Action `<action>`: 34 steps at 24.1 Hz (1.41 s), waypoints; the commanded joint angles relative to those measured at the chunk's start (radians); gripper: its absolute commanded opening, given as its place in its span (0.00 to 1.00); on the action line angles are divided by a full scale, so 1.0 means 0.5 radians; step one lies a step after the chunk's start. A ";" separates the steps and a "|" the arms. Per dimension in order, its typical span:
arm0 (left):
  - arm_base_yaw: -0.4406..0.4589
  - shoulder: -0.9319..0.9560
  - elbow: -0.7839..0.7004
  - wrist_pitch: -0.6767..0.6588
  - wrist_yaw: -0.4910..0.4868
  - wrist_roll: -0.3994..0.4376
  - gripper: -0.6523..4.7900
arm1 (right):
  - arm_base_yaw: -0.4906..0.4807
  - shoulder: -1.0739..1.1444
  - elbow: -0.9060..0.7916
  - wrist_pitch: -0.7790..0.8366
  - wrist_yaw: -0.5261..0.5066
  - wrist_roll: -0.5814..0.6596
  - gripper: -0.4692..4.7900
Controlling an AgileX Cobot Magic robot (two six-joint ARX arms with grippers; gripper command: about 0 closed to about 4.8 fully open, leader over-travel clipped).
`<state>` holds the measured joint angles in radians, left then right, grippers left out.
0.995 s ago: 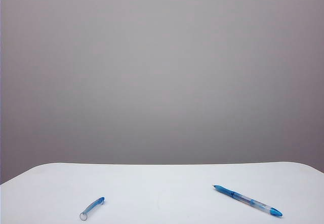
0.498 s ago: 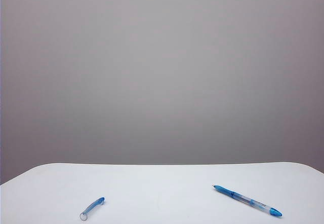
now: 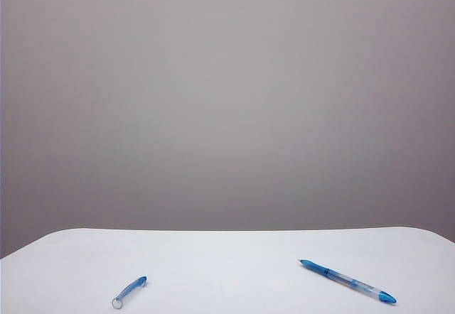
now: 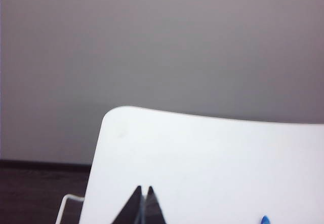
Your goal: Pick up the pen and remove the cap.
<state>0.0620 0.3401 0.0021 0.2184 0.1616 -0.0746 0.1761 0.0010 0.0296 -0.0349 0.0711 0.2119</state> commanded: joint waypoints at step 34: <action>0.002 0.001 0.008 -0.150 -0.008 0.030 0.11 | -0.002 0.002 -0.057 -0.267 0.108 0.002 0.09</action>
<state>0.0620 0.3408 0.0029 0.1360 0.1543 -0.0635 0.1749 0.0010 0.0074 -0.1719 0.1280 0.2123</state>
